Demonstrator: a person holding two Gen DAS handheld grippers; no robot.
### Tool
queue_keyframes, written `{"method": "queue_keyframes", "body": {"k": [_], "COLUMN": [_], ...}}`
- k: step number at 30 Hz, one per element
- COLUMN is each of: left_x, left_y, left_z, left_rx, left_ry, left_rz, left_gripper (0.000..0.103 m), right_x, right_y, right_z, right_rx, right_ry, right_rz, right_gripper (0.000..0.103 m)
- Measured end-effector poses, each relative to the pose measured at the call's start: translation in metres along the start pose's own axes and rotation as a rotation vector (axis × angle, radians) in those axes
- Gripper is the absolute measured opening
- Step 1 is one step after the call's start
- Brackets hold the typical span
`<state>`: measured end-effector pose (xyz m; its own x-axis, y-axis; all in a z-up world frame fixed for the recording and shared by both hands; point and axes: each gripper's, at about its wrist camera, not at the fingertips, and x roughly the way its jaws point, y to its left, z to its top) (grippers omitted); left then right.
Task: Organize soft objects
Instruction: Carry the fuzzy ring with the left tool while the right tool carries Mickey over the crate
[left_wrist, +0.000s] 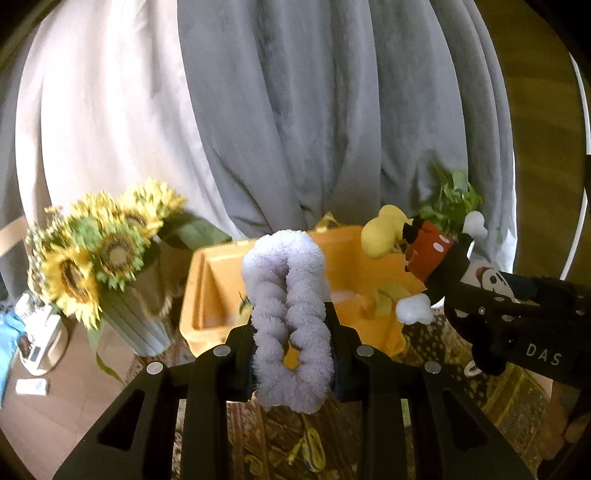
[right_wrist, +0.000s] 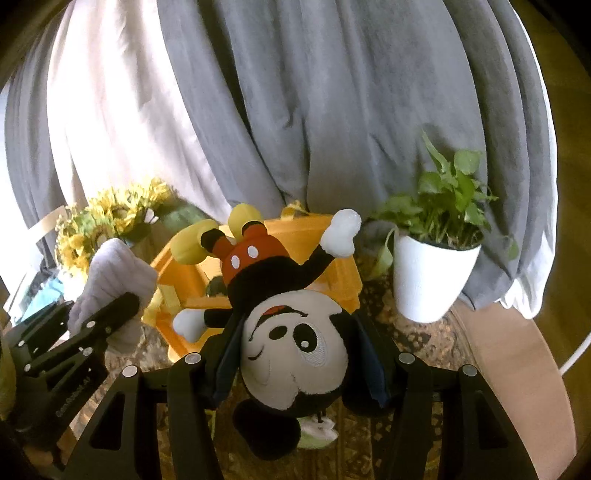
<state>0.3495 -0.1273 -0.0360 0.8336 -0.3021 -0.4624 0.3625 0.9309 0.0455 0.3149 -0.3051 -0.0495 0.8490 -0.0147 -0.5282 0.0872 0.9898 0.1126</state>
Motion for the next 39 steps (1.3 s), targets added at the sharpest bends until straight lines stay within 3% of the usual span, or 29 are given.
{"method": "queue_keyframes", "body": {"k": [15, 23, 29, 39], "left_x": [0.014, 0.044, 0.075, 0.130], "left_y": [0.016, 0.027, 0.037, 0.042], "left_z": [0.038, 0.055, 0.058, 0.045], "left_rx": [0.029, 0.039, 0.049, 0.128], "left_ry": [-0.082, -0.067, -0.030, 0.117], "left_rz": [0.057, 0.065, 0.071, 0.059], "left_gripper": [0.030, 0.030, 0.030, 0.031], "right_x": [0.026, 0.053, 0.087, 0.158], "right_y": [0.017, 0.028, 0.036, 0.045], "right_z": [0.051, 0.075, 0.084, 0.082], "right_rx": [-0.109, -0.199, -0.290, -0.452], "right_ry": [-0.081, -0.085, -0.031, 0.185], "right_rz": [0.033, 0.048, 0.066, 0.112], "right_gripper": [0.059, 0.059, 0.059, 0.059]}}
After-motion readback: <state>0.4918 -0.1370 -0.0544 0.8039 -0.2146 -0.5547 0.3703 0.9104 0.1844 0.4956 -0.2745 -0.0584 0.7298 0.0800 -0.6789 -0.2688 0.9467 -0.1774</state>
